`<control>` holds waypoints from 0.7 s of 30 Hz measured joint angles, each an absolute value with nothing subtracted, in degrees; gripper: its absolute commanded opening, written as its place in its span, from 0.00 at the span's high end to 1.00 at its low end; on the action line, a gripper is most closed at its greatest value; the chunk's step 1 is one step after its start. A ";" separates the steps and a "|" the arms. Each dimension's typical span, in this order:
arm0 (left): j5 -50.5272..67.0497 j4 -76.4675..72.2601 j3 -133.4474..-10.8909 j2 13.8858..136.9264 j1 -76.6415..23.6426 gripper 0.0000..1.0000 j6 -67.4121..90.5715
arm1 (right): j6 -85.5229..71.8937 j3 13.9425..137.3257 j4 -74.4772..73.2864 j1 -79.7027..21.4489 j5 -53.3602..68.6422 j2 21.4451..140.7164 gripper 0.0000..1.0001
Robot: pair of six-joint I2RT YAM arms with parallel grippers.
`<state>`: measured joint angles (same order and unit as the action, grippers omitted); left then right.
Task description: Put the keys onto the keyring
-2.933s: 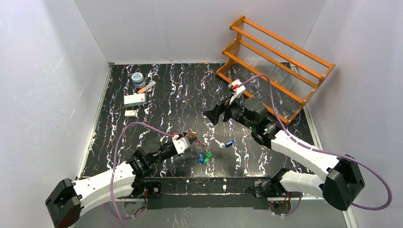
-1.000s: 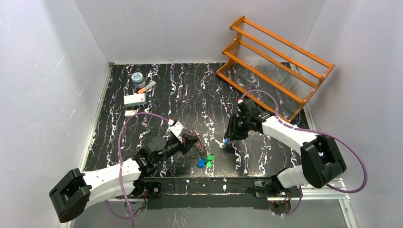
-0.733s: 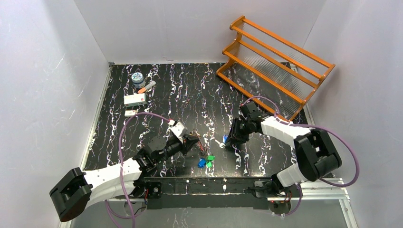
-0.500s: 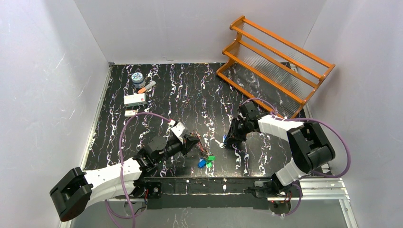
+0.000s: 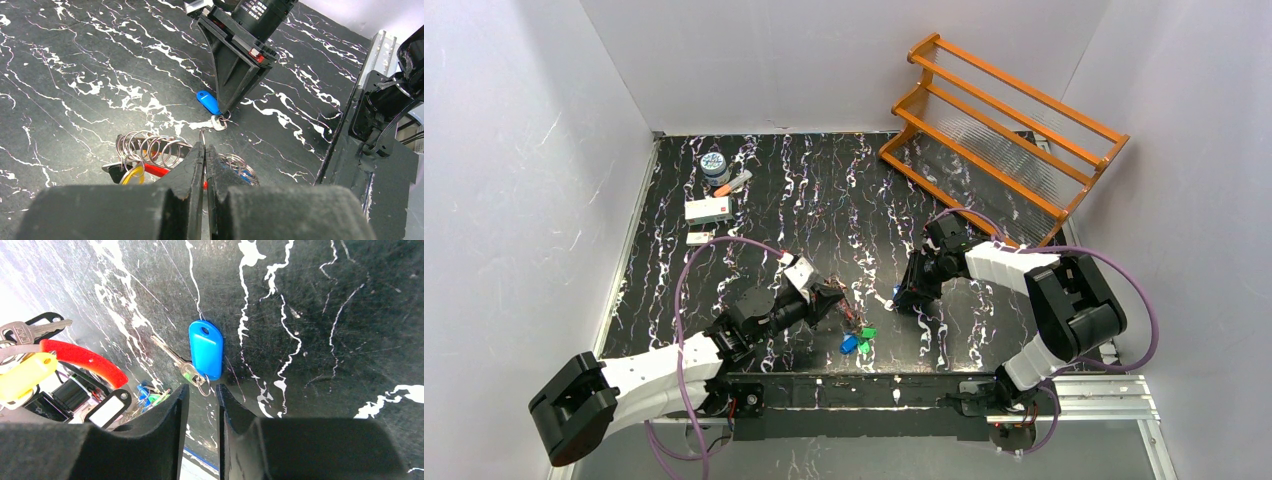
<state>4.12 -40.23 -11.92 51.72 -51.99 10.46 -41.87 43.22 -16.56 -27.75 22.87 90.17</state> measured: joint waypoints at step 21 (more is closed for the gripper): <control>4.29 -40.23 -11.92 51.75 -51.99 1.00 9.91 | -42.70 43.20 -14.79 -27.33 24.75 90.41 0.75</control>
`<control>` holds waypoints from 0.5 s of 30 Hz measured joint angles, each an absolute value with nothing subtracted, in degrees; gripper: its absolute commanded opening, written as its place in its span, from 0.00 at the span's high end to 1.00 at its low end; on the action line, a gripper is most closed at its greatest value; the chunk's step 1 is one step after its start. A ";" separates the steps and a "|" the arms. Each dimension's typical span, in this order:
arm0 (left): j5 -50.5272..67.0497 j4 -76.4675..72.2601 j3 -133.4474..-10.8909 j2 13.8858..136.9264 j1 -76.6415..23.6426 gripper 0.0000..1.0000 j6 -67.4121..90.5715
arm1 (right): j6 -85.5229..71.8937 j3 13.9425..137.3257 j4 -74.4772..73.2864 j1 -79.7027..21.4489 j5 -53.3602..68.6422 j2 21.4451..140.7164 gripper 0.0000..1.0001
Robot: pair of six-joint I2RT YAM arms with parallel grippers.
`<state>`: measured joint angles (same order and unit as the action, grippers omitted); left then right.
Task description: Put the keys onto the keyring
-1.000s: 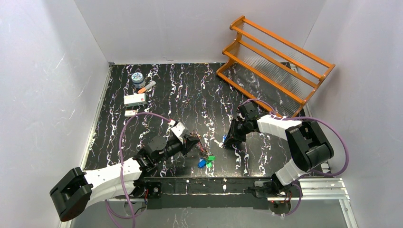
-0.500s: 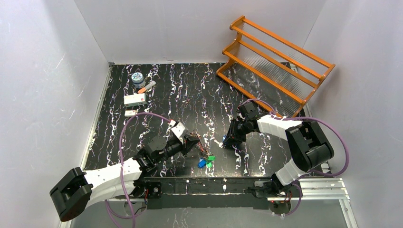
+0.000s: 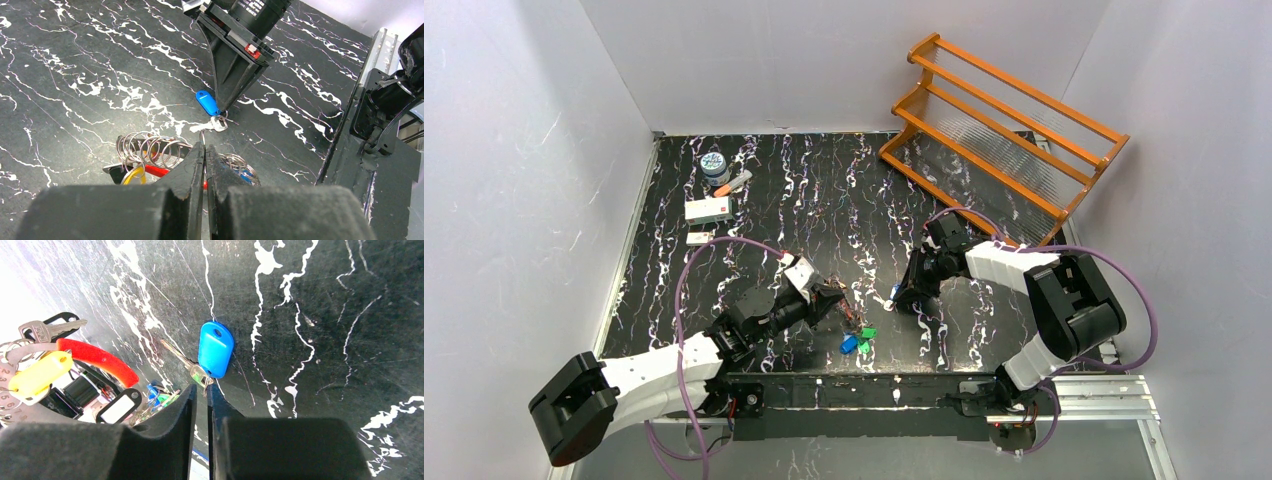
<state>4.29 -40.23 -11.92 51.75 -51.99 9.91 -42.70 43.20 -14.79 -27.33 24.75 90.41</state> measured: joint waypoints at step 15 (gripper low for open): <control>4.43 -40.23 -11.92 51.72 -51.99 1.00 8.97 | -42.22 43.20 -14.70 -27.31 26.00 92.79 0.80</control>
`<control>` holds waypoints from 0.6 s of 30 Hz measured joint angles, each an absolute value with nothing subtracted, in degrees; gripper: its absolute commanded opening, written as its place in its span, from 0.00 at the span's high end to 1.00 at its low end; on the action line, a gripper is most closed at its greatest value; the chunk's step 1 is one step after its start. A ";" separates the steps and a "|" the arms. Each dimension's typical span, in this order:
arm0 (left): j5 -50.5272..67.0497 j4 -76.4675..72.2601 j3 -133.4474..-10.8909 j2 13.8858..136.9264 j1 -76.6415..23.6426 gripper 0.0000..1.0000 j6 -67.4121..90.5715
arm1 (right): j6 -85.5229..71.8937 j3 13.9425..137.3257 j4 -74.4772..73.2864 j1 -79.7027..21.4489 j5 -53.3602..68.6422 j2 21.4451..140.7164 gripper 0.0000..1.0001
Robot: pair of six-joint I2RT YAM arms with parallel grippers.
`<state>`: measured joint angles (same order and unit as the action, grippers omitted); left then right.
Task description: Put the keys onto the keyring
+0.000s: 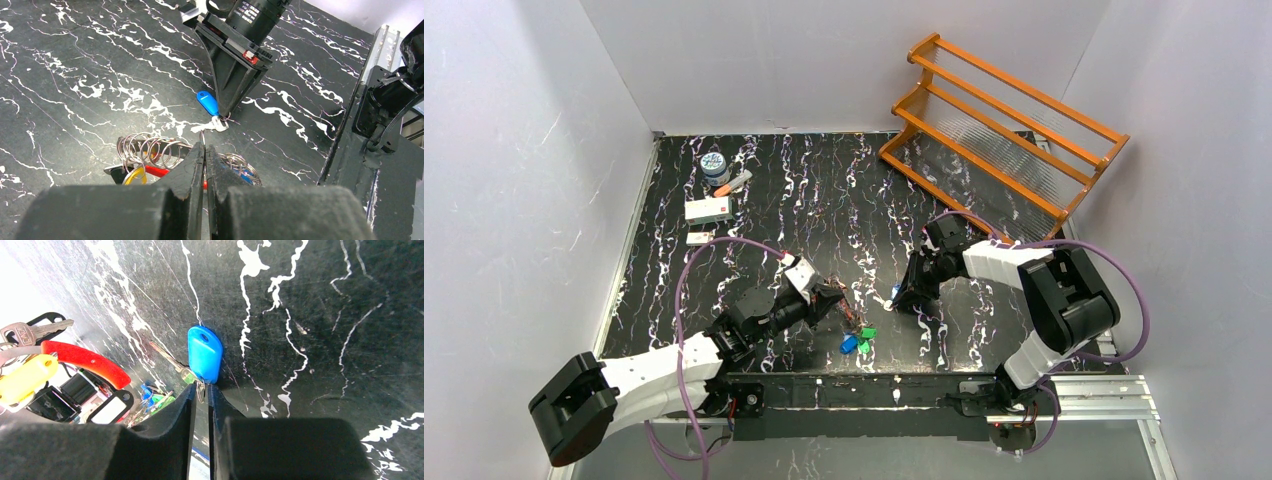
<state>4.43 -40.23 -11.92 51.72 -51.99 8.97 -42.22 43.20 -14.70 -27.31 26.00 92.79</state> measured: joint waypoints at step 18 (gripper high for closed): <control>5.06 -39.77 -11.92 50.46 -51.99 1.00 5.06 | -27.35 51.70 -19.55 -27.09 18.48 84.38 0.99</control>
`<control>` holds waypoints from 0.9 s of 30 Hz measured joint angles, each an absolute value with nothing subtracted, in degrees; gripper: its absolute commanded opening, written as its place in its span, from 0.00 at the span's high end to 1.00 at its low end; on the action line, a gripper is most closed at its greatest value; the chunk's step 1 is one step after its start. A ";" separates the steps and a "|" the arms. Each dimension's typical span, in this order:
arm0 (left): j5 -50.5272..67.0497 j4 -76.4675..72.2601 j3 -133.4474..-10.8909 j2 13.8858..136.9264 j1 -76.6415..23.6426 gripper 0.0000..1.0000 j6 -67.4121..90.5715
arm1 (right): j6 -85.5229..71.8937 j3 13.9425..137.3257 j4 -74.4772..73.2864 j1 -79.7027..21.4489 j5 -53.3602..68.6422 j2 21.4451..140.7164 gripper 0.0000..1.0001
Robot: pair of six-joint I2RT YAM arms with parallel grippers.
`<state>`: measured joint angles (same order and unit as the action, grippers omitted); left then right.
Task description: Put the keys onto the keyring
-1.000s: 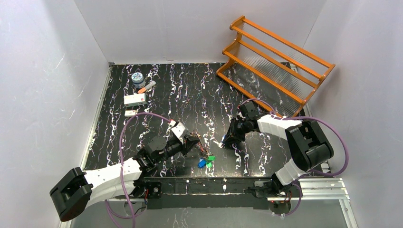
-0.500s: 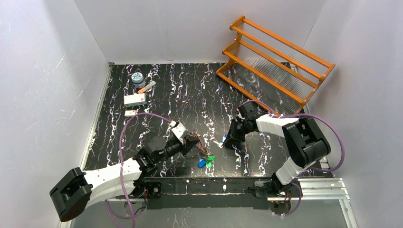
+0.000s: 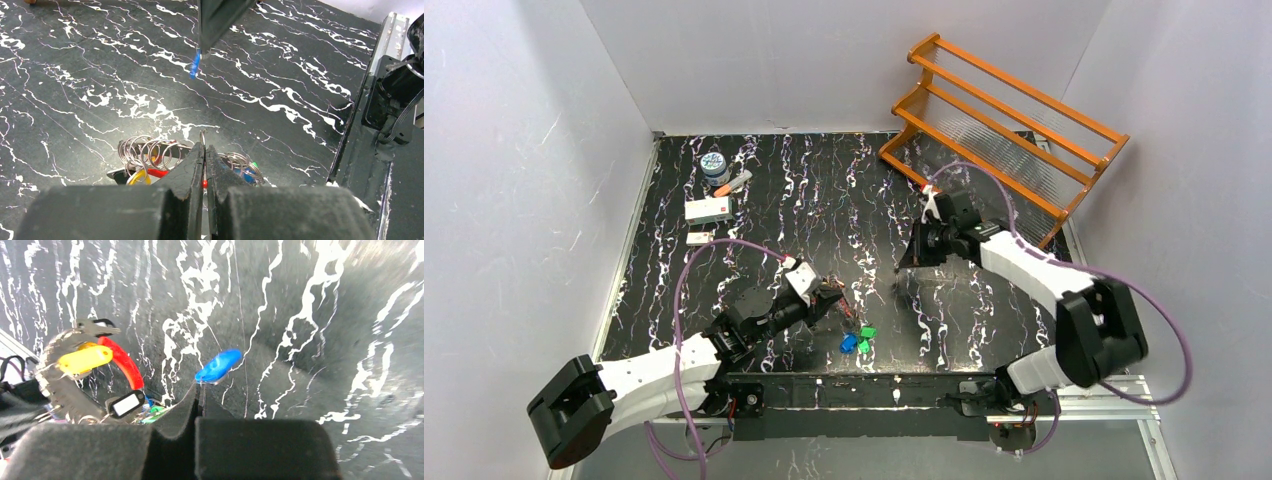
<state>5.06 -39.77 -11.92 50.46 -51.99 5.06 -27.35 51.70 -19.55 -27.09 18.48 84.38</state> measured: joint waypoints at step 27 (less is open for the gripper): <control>10.33 -34.04 -13.50 51.88 -51.99 1.00 -4.51 | 0.49 48.16 -14.04 -27.42 30.41 65.25 0.99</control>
<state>10.33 -34.04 -13.50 51.88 -51.99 -4.51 0.49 48.16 -14.04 -27.42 30.41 65.25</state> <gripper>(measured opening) 0.009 0.030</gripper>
